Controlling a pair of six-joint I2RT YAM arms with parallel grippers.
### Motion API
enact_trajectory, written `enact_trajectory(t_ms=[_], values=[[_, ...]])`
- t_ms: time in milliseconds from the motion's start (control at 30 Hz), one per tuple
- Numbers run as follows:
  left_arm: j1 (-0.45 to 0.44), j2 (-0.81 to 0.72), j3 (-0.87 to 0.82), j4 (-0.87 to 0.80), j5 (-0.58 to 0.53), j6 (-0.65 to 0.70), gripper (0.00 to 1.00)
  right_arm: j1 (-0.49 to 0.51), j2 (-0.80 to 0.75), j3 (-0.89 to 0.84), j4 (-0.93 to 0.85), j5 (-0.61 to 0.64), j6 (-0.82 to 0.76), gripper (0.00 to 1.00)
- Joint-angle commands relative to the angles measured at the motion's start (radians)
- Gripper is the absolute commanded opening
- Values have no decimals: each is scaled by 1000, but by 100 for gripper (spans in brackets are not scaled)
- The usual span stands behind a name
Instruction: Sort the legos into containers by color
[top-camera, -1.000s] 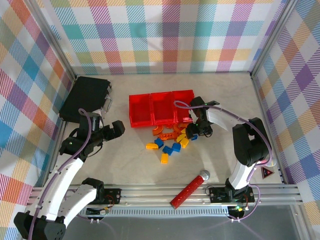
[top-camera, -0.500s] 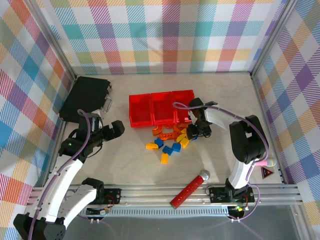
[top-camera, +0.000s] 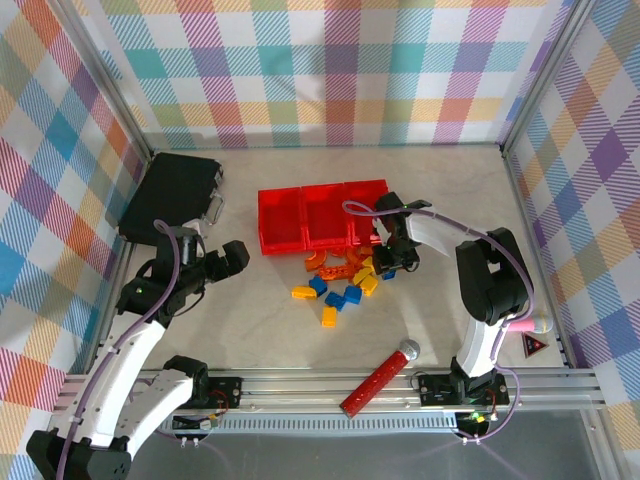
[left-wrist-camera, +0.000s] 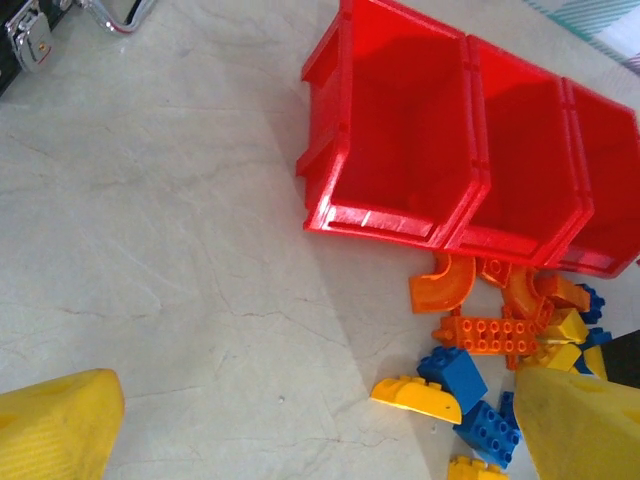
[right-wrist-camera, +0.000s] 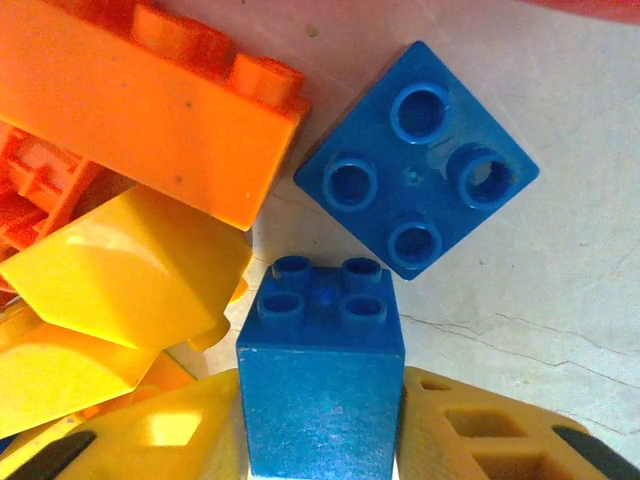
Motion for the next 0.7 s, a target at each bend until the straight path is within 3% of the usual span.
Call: enact_trajectory(t_ms=[0,200,400,667], values=[[-10,-28,-13,36,19,-3,100,8,10,17,-20,7,-1,37],[-10,-30,-22,28,19,-6,100,10,15,7,-17,18,2,33],[-10,-29,-27,25,25,-6,100,19,35,14,-23,43,6,38],[-10,-28,-27,29,28,-3,100,23,36,26,-32,47,12,38]])
